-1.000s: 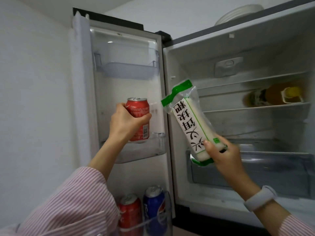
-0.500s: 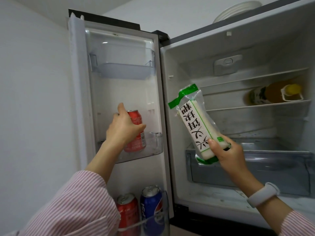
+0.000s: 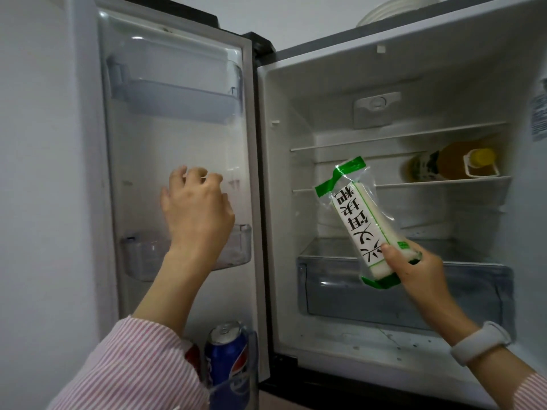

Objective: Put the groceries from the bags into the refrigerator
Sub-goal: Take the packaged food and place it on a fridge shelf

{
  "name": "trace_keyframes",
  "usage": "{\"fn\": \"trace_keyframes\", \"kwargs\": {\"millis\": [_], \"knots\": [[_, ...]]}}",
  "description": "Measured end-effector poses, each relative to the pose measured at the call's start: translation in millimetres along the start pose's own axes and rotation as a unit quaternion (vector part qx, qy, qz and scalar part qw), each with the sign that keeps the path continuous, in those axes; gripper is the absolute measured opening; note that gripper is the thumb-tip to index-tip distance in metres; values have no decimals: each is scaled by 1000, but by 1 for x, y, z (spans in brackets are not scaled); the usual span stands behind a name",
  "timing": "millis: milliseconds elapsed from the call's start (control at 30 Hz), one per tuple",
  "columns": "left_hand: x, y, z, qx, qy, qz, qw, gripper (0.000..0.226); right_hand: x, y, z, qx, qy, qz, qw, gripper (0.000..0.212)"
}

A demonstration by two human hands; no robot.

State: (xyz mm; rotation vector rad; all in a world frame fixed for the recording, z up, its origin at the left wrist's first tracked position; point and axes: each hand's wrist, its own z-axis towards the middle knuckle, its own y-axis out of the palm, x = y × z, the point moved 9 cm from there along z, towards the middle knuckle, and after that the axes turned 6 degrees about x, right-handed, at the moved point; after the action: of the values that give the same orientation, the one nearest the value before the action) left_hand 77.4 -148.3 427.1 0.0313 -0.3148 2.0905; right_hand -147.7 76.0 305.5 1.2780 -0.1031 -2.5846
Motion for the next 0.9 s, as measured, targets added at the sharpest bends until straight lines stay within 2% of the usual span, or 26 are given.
{"fn": "trace_keyframes", "kwargs": {"millis": [133,233,300,367,433,567,667,767,900], "knots": [[-40,1,20,-19,-42,-74,996,23,7,16,2,2,1,-8,1000,21],[-58,5,27,-84,-55,-81,992,26,8,32,-1,1,2,8,1000,20],[-61,8,25,-169,-32,-73,982,37,8,43,-5,-7,4,21,1000,18],[-58,7,17,-270,-2,-64,961,59,10,49,-8,-12,11,25,1000,18],[-56,-1,12,-330,22,-20,943,74,11,52,-12,-8,14,25,1000,21],[-65,-21,18,-319,18,57,946,69,14,55,-18,-2,26,36,999,28],[-63,-13,9,-276,7,18,961,67,16,55,-21,-3,39,46,998,29],[-67,5,-2,-231,-53,-59,970,63,19,52,-19,0,43,44,998,27],[-77,28,-2,-289,-94,-57,951,47,22,47,-17,1,50,50,997,29]]}}
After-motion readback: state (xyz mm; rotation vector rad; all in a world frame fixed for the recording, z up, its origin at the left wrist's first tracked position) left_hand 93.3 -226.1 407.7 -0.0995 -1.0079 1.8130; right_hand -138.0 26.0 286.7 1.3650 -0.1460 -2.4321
